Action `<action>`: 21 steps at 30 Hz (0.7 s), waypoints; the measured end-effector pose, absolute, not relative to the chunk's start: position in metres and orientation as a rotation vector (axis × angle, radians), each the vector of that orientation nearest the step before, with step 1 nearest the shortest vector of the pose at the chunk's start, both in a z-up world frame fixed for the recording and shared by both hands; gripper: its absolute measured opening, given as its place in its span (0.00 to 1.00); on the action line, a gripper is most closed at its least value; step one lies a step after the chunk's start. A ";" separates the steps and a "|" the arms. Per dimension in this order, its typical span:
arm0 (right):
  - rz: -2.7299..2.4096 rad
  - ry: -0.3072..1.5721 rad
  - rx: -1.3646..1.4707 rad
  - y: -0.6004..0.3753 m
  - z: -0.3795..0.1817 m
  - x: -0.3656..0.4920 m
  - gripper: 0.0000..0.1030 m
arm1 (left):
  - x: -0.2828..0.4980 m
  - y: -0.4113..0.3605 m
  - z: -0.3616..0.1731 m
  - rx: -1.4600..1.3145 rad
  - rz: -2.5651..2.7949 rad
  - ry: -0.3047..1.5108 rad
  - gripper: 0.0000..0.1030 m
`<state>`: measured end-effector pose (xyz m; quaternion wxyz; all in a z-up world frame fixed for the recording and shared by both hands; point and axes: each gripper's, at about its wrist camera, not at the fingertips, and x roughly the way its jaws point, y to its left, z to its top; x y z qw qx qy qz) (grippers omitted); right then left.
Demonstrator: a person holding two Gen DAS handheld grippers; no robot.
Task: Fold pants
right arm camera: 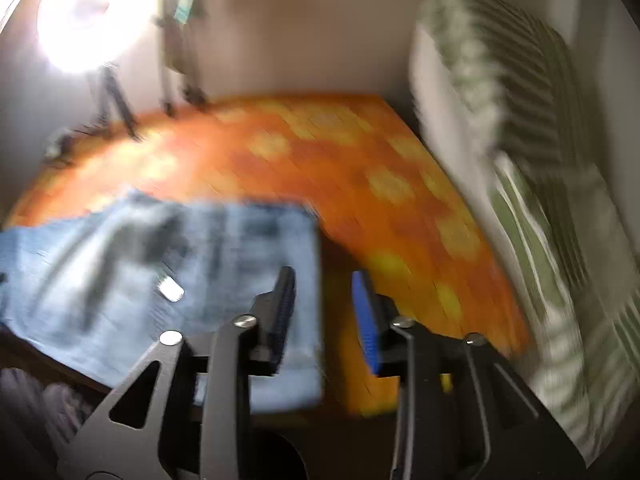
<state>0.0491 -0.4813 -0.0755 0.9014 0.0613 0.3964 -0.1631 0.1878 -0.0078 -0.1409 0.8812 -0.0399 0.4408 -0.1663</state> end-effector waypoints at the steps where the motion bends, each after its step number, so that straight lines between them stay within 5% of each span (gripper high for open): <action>1: -0.254 0.817 0.138 -0.478 -0.066 0.064 0.41 | 0.188 -0.009 -0.141 -0.081 -0.350 0.916 0.04; 10: 0.283 1.033 0.208 -0.406 -0.086 0.254 0.49 | 0.186 -0.028 -0.147 -0.018 -0.368 0.909 0.04; 21: 0.335 1.263 0.175 -0.366 -0.159 0.336 0.49 | 0.190 -0.019 -0.145 -0.058 -0.347 0.907 0.04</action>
